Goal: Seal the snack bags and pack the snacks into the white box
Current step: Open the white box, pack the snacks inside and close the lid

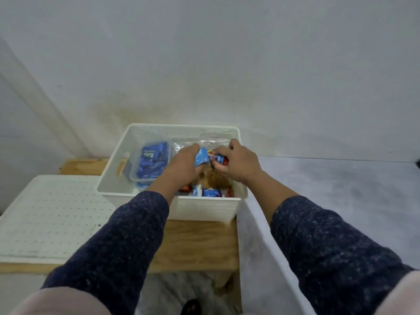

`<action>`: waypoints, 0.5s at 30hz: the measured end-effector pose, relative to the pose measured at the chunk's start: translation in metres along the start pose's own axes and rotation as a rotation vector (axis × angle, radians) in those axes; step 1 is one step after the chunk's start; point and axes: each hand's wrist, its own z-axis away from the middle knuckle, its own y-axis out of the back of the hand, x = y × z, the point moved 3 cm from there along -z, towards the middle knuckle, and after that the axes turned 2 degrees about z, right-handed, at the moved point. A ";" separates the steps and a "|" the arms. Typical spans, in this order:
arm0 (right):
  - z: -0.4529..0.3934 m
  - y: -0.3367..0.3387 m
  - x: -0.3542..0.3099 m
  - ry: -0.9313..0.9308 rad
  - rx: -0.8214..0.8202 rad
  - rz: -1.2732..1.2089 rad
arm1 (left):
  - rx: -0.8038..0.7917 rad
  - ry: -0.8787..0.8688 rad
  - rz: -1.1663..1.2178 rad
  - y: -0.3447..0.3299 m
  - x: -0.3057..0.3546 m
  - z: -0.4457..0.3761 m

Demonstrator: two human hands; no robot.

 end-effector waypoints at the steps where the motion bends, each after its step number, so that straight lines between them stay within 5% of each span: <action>1: -0.004 -0.008 -0.012 -0.033 -0.060 -0.008 | -0.028 0.012 0.002 0.002 -0.013 0.001; 8: -0.006 -0.045 -0.040 -0.226 -0.405 -0.006 | -0.375 0.040 -0.143 -0.010 -0.060 0.007; 15: 0.002 -0.031 -0.053 -0.259 -0.357 -0.038 | -0.268 0.019 -0.226 0.005 -0.060 0.009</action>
